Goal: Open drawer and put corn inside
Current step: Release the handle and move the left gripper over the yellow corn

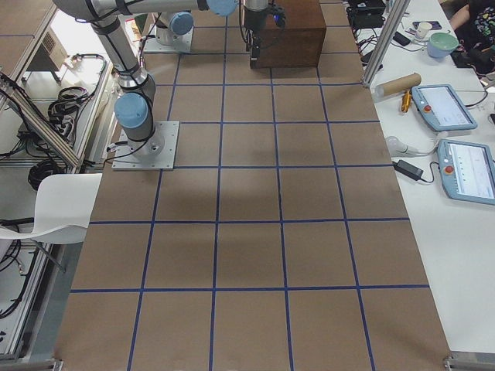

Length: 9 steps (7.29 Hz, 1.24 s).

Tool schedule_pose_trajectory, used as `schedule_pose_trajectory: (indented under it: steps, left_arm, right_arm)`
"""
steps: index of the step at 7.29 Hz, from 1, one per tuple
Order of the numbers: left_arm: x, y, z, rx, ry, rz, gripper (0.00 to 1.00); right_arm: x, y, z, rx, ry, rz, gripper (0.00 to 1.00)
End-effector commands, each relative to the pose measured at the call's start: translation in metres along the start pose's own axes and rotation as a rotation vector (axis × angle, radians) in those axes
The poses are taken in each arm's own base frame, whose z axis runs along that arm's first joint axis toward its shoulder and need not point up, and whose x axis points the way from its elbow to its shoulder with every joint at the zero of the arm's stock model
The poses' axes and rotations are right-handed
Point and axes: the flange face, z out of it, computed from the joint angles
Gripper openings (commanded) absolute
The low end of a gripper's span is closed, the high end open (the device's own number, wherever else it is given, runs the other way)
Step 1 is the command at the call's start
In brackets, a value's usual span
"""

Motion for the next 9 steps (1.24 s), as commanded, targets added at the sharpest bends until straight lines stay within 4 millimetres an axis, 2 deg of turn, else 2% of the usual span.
schedule_pose_trajectory:
  steps: [1,3,6,9]
  left_arm:
    - [0.012,0.015,-0.040,-0.010,-0.125,0.021,1.00]
    - [0.013,0.026,-0.066,-0.040,-0.231,0.054,1.00]
    - [-0.015,0.011,-0.045,-0.017,-0.293,0.063,1.00]
    - [-0.049,-0.001,-0.003,-0.077,-0.334,0.114,1.00]
  right_arm:
    - [0.000,0.000,0.000,-0.001,0.000,0.000,1.00]
    - [0.000,0.000,0.000,0.001,0.000,0.000,1.00]
    - [0.000,0.000,0.000,0.001,0.002,0.000,1.00]
    - [0.000,0.000,0.000,-0.001,0.001,0.000,1.00]
